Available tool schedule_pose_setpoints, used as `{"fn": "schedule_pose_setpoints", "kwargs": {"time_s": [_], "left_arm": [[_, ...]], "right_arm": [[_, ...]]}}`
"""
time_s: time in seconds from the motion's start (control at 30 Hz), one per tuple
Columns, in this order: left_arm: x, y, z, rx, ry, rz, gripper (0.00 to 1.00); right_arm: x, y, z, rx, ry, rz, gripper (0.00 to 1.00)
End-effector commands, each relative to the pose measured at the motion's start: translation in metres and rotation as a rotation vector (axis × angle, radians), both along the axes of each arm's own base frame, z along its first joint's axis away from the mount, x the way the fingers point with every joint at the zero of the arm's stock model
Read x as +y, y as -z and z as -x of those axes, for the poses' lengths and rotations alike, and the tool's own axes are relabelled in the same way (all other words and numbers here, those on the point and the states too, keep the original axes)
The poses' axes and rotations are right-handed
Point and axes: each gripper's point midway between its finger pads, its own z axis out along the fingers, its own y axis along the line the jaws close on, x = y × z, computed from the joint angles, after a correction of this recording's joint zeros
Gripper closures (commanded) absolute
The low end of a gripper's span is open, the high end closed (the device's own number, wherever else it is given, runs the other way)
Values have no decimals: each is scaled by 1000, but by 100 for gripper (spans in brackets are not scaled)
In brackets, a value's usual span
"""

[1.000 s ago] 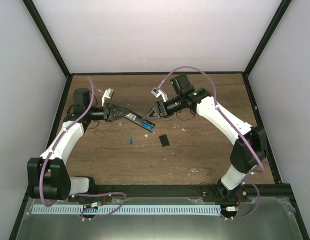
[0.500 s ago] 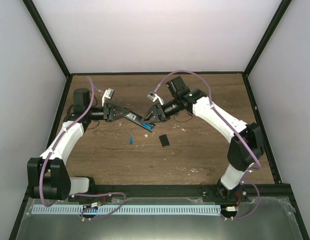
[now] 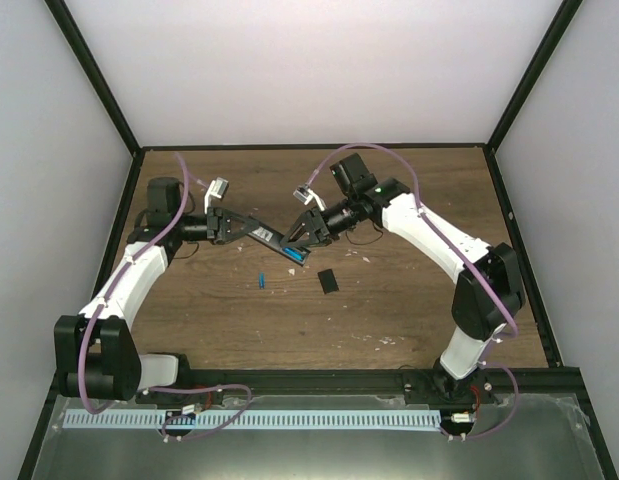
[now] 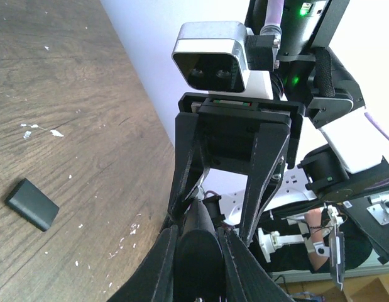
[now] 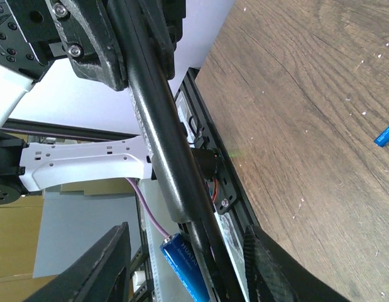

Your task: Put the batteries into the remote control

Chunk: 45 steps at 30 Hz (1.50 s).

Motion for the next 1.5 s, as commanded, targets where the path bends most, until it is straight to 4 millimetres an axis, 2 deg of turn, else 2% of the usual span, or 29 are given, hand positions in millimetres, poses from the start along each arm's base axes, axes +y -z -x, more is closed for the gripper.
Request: {"fn": "schedule_pose_setpoints", "kwargs": {"time_s": [0.0, 0.97, 1.47], "left_arm": [[-1, -7, 4, -46, 17, 5, 100], [-1, -6, 3, -50, 10, -3, 100], [-1, -4, 3, -41, 10, -4, 100]], "right_arm": [[6, -10, 3, 4, -22, -33, 59], [9, 1, 13, 14, -43, -6, 74], [7, 9, 21, -14, -49, 3, 77]]}}
